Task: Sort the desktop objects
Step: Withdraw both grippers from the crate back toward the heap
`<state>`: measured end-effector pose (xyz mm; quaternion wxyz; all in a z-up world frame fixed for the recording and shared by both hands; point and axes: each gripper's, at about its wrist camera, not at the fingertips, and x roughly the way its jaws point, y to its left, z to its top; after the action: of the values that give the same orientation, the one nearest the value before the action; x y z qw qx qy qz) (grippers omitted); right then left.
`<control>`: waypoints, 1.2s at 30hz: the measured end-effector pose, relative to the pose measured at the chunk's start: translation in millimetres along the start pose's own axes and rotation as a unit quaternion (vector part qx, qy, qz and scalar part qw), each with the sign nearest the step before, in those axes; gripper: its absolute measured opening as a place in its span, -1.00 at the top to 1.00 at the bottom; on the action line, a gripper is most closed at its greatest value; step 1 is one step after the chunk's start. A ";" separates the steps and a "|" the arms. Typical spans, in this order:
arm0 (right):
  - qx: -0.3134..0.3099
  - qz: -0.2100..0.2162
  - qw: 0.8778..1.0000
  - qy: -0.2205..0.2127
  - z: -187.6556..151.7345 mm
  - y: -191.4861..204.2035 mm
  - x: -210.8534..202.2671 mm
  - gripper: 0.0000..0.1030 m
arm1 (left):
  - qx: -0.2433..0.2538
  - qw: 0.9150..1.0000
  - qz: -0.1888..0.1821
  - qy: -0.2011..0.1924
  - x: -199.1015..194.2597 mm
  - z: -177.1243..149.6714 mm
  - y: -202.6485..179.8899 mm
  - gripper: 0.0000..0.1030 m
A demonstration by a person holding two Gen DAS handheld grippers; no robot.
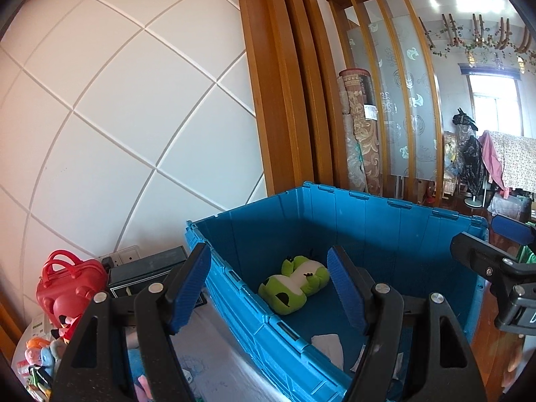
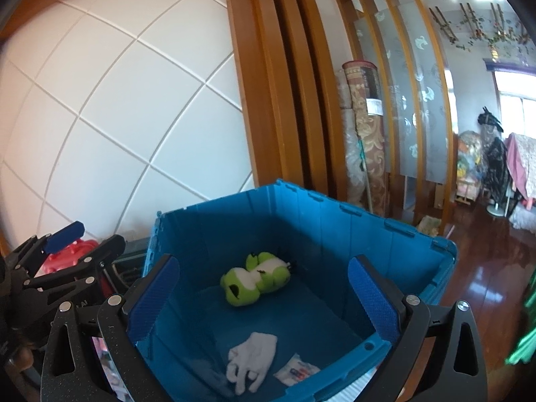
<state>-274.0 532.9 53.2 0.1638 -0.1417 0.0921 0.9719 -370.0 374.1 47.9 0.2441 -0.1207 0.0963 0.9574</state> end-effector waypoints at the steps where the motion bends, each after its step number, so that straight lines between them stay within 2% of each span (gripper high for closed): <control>1: -0.003 0.003 1.000 -0.001 -1.0 3.5 -1.2 -0.99 | -0.002 1.000 0.004 0.000 -2.2 -1.1 2.7 -0.39; 14: -0.034 0.058 0.998 -0.002 -11.0 53.0 -5.2 -0.99 | -0.027 0.997 0.069 0.006 -35.3 -28.0 51.6 -0.39; 24: -0.060 0.111 0.992 -0.018 -27.6 106.1 -26.3 -0.99 | -0.055 0.992 0.114 0.024 -77.0 -80.7 110.8 -0.39; 30: -0.088 0.162 0.983 0.006 -52.3 159.5 -30.0 -0.99 | -0.063 0.986 0.145 0.048 -112.8 -128.4 162.6 -0.39; 36: -0.110 0.217 0.968 0.065 -99.3 217.1 -25.4 -0.99 | -0.069 0.978 0.178 0.087 -147.0 -184.6 216.9 -0.39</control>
<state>-301.4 301.3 -3.8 -0.0740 -0.1987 0.0239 0.9770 -317.2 76.9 -59.8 0.0513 -0.2011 0.0714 0.9756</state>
